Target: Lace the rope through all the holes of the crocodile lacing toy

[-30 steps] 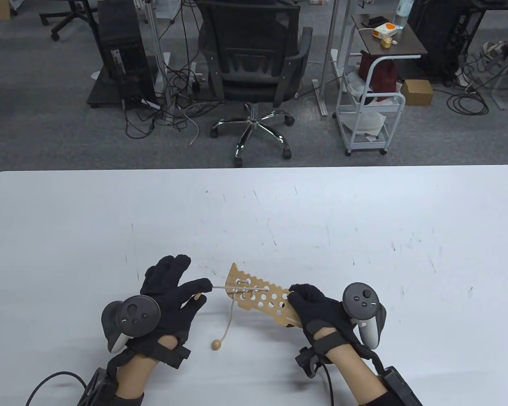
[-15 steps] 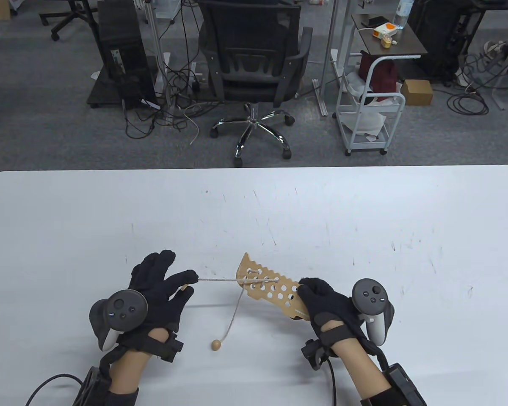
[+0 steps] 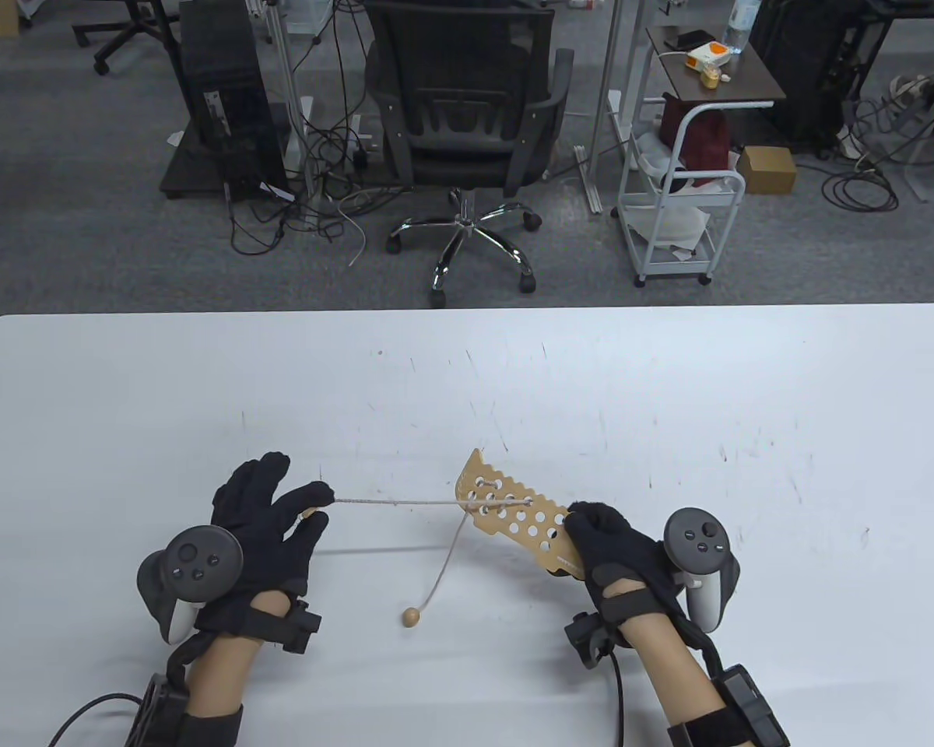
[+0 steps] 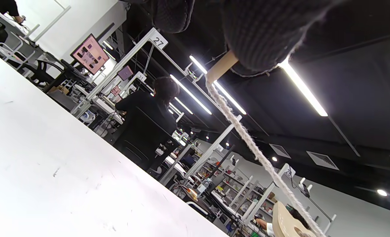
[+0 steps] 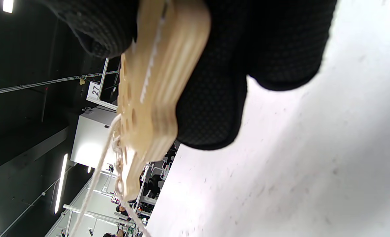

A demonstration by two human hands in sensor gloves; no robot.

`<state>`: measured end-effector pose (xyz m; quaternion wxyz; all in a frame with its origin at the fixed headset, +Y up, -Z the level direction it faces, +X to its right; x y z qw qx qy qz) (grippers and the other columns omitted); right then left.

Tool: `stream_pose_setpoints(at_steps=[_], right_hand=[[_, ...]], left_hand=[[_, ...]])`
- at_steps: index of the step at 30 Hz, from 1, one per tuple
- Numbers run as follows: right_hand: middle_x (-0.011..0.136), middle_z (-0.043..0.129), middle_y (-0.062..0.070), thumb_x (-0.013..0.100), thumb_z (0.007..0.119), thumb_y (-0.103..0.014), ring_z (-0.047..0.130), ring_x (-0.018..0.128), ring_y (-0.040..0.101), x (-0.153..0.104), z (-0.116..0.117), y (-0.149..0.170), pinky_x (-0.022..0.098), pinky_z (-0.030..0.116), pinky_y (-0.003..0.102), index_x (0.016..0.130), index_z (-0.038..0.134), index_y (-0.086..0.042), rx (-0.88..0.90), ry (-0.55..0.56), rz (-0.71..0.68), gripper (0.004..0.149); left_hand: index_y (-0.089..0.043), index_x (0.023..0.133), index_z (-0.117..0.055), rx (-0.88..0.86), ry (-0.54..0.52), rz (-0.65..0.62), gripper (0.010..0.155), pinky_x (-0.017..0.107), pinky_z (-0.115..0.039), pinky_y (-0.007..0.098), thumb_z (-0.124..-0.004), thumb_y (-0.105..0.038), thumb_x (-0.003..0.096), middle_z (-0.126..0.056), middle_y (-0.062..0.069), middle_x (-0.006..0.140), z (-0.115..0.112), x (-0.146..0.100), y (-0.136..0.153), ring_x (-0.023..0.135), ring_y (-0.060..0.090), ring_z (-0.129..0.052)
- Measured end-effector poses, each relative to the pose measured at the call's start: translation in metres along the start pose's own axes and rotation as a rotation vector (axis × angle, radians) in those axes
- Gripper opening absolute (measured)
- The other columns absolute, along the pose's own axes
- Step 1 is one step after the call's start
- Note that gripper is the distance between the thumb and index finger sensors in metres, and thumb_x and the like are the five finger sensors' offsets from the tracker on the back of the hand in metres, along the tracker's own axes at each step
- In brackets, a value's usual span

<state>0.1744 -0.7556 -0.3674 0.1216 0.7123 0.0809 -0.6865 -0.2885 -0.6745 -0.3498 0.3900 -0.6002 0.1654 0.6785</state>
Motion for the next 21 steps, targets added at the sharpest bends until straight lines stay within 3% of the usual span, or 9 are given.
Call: stream_pose_setpoints(at_steps=[21], right_hand=[[0.064, 0.099, 0.006, 0.048, 0.077, -0.038, 0.111, 0.043, 0.023, 0.011, -0.031, 0.017, 0.037, 0.087, 0.041, 0.085, 0.073, -0.01, 0.023, 0.107, 0.075, 0.046]], left_hand=[[-0.048, 0.088, -0.082, 0.006, -0.092, 0.068, 0.046, 0.078, -0.024, 0.064, -0.084, -0.042, 0.0433, -0.052, 0.006, 0.117, 0.022, -0.001, 0.012, 0.11, 0.04, -0.036]])
Point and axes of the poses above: the tracker on the back of each hand, its own y axis roughly to the little-finger side, its own x axis roughly from the wrist to the fingertips, z = x × y, the point moved 4 cm from there along x, roughly from the wrist to the fingertips
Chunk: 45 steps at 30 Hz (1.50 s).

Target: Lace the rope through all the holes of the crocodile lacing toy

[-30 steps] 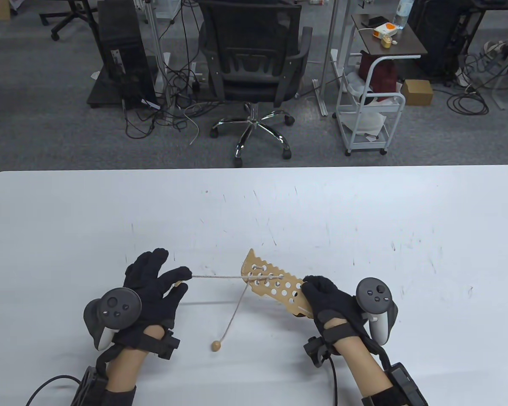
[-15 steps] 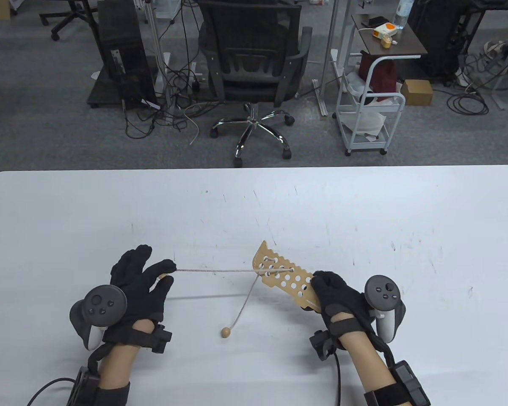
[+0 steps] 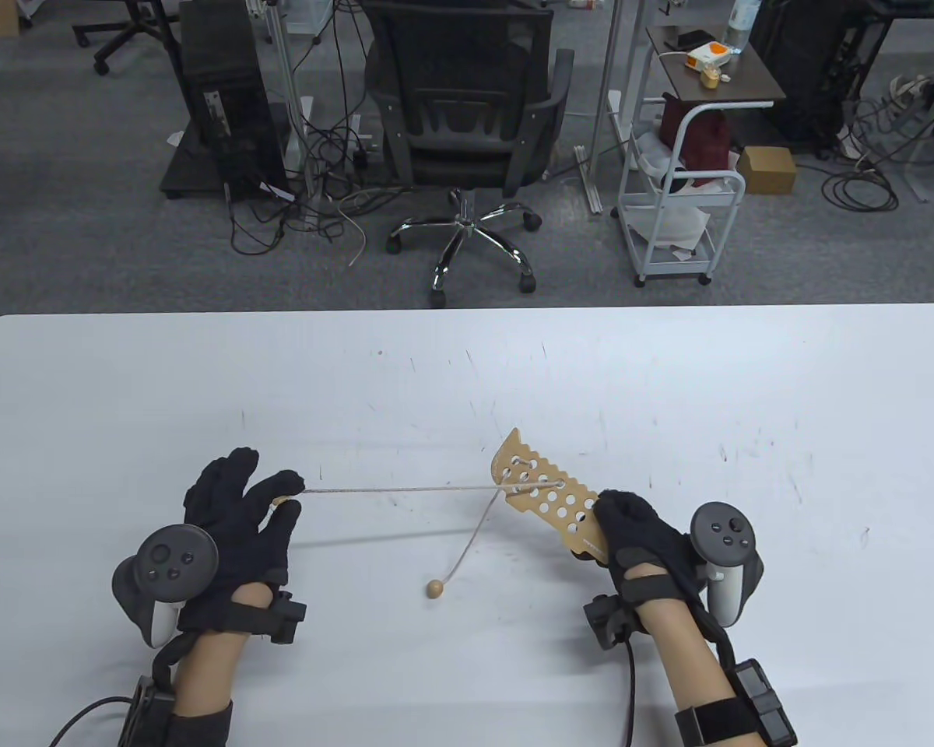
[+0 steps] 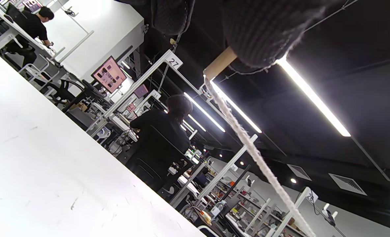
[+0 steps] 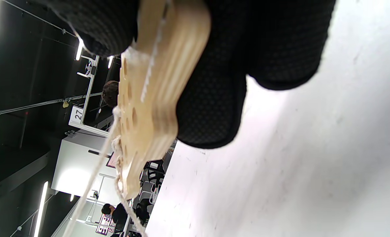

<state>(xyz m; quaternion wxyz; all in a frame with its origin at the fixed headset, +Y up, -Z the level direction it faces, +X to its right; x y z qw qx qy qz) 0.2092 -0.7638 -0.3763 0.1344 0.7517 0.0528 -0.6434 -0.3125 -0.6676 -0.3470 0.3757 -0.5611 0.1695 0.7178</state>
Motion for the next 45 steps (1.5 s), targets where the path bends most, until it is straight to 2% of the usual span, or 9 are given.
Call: stream_pose_setpoints(at_steps=[12, 17, 19, 27, 36, 45], right_hand=[[0.064, 0.099, 0.006, 0.048, 0.077, -0.038, 0.111, 0.043, 0.023, 0.004, -0.007, 0.005, 0.037, 0.087, 0.041, 0.085, 0.073, -0.01, -0.002, 0.025, 0.014, 0.046], [0.063, 0.099, 0.006, 0.047, 0.077, -0.038, 0.111, 0.042, 0.023, 0.001, -0.003, 0.0, 0.036, 0.087, 0.041, 0.084, 0.074, -0.01, -0.012, 0.018, -0.01, 0.046], [0.063, 0.099, 0.006, 0.047, 0.077, -0.038, 0.112, 0.042, 0.023, 0.0, -0.001, -0.002, 0.035, 0.087, 0.041, 0.084, 0.074, -0.01, -0.022, 0.014, -0.022, 0.046], [0.062, 0.1, 0.006, 0.047, 0.077, -0.038, 0.112, 0.041, 0.022, -0.005, 0.012, -0.011, 0.035, 0.087, 0.041, 0.084, 0.074, -0.01, -0.054, -0.024, -0.067, 0.046], [0.062, 0.1, 0.006, 0.047, 0.077, -0.038, 0.112, 0.041, 0.022, -0.011, 0.025, -0.017, 0.035, 0.088, 0.041, 0.083, 0.075, -0.01, -0.085, -0.062, -0.105, 0.046], [0.062, 0.1, 0.006, 0.047, 0.077, -0.038, 0.112, 0.04, 0.022, -0.019, 0.041, -0.025, 0.034, 0.088, 0.041, 0.083, 0.075, -0.01, -0.11, -0.117, -0.146, 0.046]], left_hand=[[-0.047, 0.088, -0.082, 0.015, -0.033, 0.018, 0.046, 0.078, -0.025, 0.065, -0.083, -0.041, 0.0431, -0.057, 0.007, 0.115, 0.007, 0.0, 0.003, 0.11, 0.041, -0.04], [-0.046, 0.089, -0.082, -0.002, -0.004, 0.004, 0.046, 0.077, -0.035, 0.066, -0.083, -0.04, 0.0433, -0.083, 0.006, 0.102, 0.001, 0.001, 0.001, 0.099, 0.038, -0.074], [-0.045, 0.089, -0.082, 0.001, 0.011, -0.005, 0.046, 0.077, -0.039, 0.066, -0.083, -0.039, 0.0431, -0.09, 0.004, 0.096, -0.002, 0.001, -0.001, 0.094, 0.036, -0.082], [-0.039, 0.092, -0.078, 0.019, 0.109, -0.073, 0.049, 0.077, -0.045, 0.063, -0.082, -0.031, 0.0434, -0.093, -0.002, 0.089, -0.021, -0.001, -0.016, 0.085, 0.031, -0.087], [-0.029, 0.098, -0.073, 0.026, 0.278, -0.169, 0.055, 0.075, -0.057, 0.057, -0.081, -0.033, 0.0435, -0.093, -0.002, 0.081, -0.051, -0.007, -0.035, 0.081, 0.029, -0.086], [-0.025, 0.102, -0.067, -0.008, 0.402, -0.233, 0.062, 0.072, -0.064, 0.055, -0.086, -0.036, 0.0443, -0.099, -0.003, 0.074, -0.074, -0.014, -0.049, 0.073, 0.027, -0.094]])
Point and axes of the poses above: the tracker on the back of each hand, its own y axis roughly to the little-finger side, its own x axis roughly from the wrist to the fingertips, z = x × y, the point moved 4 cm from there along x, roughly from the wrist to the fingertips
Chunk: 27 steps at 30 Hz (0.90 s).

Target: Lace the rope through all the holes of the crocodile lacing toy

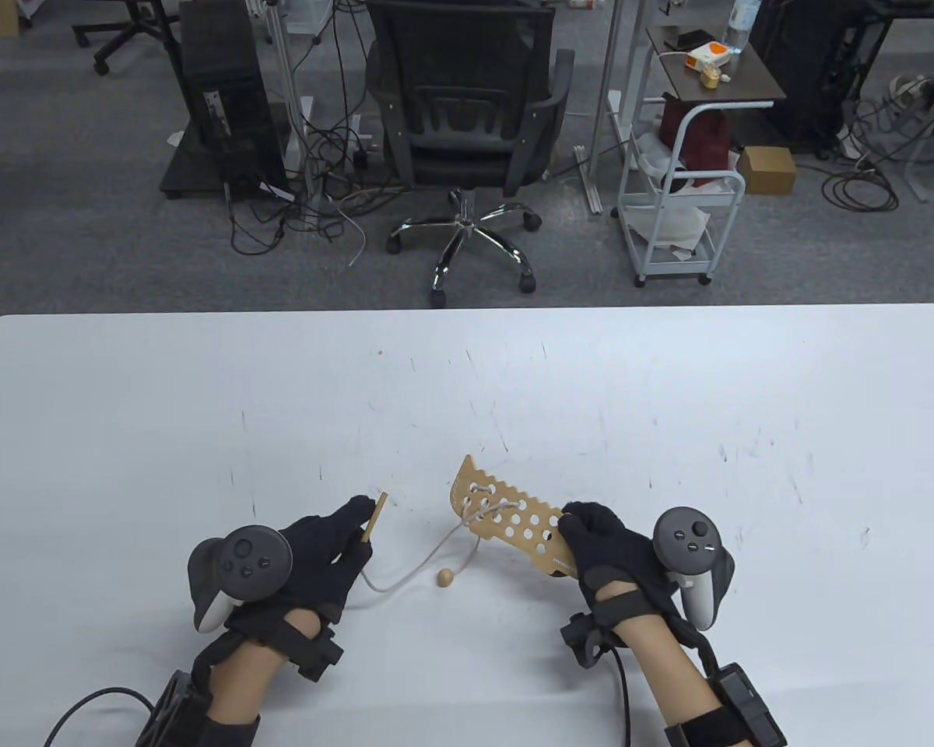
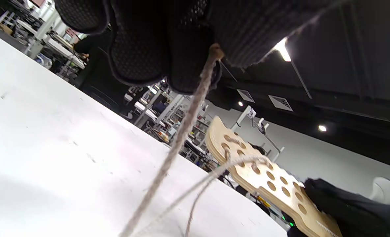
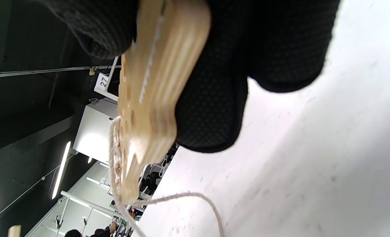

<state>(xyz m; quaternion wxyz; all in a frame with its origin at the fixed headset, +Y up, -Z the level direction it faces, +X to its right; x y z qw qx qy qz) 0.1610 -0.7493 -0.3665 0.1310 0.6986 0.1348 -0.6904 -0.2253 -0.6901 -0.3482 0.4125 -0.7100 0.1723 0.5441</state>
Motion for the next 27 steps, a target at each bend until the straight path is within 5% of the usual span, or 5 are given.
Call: stream_pose_setpoints(at_steps=[27], right_hand=[[0.061, 0.101, 0.006, 0.046, 0.077, -0.039, 0.113, 0.038, 0.022, -0.029, 0.047, -0.042, 0.032, 0.088, 0.04, 0.083, 0.076, -0.01, -0.126, -0.12, -0.202, 0.046]], left_hand=[[-0.031, 0.082, -0.093, 0.016, 0.097, -0.169, 0.04, 0.067, -0.073, 0.052, -0.092, -0.039, 0.0432, -0.109, -0.002, 0.059, -0.031, -0.003, -0.044, 0.058, 0.024, -0.103]])
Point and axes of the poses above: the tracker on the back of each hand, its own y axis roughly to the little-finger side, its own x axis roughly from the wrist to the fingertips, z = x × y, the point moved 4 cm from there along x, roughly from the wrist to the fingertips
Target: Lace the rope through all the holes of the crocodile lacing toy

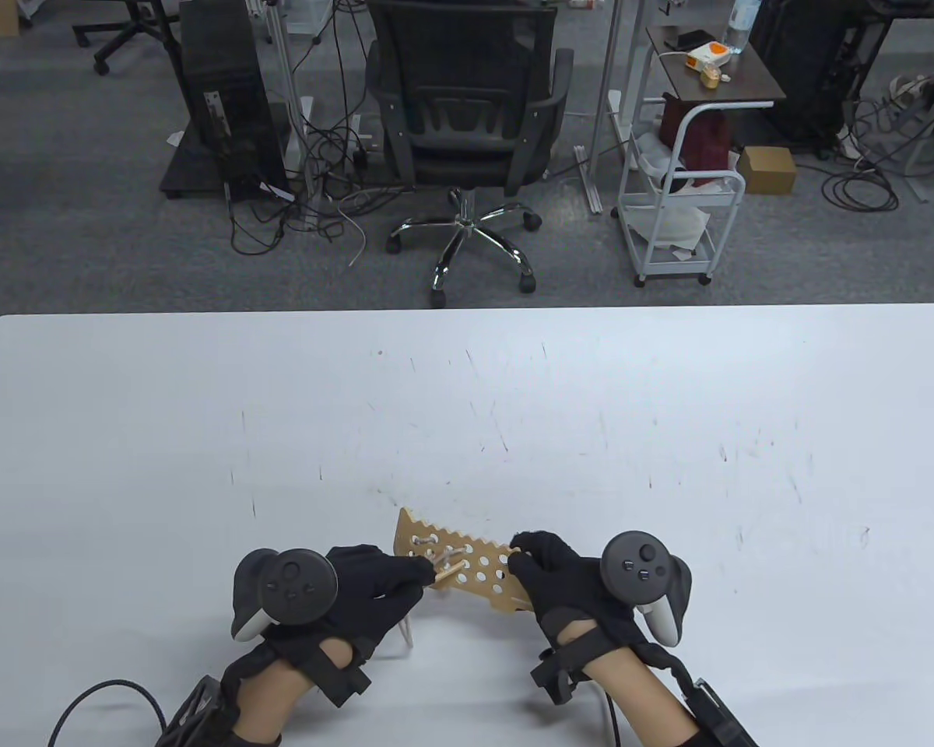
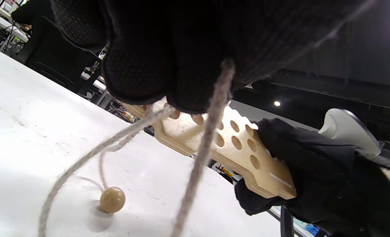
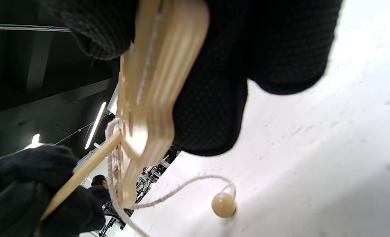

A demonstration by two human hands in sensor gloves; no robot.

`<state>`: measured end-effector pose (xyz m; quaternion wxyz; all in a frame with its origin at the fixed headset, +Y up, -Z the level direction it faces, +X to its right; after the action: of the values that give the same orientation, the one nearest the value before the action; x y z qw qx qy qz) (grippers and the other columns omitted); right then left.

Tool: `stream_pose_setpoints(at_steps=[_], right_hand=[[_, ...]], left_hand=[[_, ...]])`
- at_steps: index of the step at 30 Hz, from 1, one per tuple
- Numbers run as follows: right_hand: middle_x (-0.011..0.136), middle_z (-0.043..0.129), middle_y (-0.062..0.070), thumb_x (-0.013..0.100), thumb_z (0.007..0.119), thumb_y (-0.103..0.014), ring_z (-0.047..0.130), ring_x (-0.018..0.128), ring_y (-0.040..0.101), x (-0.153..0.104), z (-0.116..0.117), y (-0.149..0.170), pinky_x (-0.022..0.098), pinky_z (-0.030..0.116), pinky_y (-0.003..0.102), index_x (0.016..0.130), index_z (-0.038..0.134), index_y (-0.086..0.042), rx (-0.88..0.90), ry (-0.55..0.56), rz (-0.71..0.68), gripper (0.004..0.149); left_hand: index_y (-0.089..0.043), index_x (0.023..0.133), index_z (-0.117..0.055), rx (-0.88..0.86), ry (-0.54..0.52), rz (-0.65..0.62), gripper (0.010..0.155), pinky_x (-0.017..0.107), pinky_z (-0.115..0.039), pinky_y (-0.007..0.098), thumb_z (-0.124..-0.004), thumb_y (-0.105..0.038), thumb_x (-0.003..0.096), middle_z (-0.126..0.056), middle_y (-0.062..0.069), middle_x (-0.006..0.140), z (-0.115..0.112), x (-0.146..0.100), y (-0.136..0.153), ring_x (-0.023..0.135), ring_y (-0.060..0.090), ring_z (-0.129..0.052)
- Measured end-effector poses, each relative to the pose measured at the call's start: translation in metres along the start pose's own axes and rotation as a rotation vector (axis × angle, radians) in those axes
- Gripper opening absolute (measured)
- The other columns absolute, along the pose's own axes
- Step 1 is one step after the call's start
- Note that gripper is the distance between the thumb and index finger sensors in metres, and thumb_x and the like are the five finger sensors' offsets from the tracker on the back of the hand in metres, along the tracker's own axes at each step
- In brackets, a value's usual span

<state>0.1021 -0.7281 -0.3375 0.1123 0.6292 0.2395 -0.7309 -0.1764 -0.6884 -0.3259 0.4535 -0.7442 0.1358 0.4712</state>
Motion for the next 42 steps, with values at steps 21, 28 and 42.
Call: stream_pose_setpoints(at_steps=[21, 28, 42], right_hand=[[0.062, 0.101, 0.009, 0.044, 0.083, -0.038, 0.112, 0.04, 0.024, -0.005, 0.011, -0.007, 0.033, 0.088, 0.04, 0.084, 0.075, -0.008, 0.08, -0.049, -0.011, 0.05], [0.064, 0.1, 0.009, 0.044, 0.085, -0.038, 0.111, 0.043, 0.025, -0.007, 0.019, -0.01, 0.035, 0.088, 0.041, 0.084, 0.074, -0.008, 0.114, -0.093, -0.025, 0.052], [0.069, 0.098, 0.013, 0.042, 0.09, -0.033, 0.109, 0.049, 0.028, -0.009, 0.032, -0.02, 0.038, 0.087, 0.042, 0.087, 0.072, -0.007, 0.177, -0.172, -0.08, 0.056]], left_hand=[[-0.033, 0.085, -0.09, 0.048, -0.179, -0.01, 0.047, 0.07, -0.069, 0.052, -0.091, -0.042, 0.039, -0.107, -0.005, 0.065, 0.008, -0.007, -0.005, 0.065, 0.022, -0.101], [-0.038, 0.091, -0.083, 0.175, -0.217, -0.016, 0.054, 0.077, -0.051, 0.056, -0.092, -0.045, 0.0389, -0.082, -0.002, 0.094, 0.009, -0.01, -0.011, 0.091, 0.029, -0.075], [-0.042, 0.1, -0.07, 0.169, -0.205, 0.009, 0.067, 0.078, -0.027, 0.063, -0.092, -0.05, 0.0376, -0.048, 0.003, 0.117, 0.006, -0.008, -0.009, 0.112, 0.037, -0.034]])
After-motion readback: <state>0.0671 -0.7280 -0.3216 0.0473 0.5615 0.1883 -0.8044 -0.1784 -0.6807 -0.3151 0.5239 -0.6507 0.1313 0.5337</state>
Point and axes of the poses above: the tracker on the back of each hand, its own y axis roughly to the little-finger side, its own x axis roughly from the wrist to the fingertips, z = x × y, the point moved 4 cm from there along x, roughly from the wrist to the fingertips
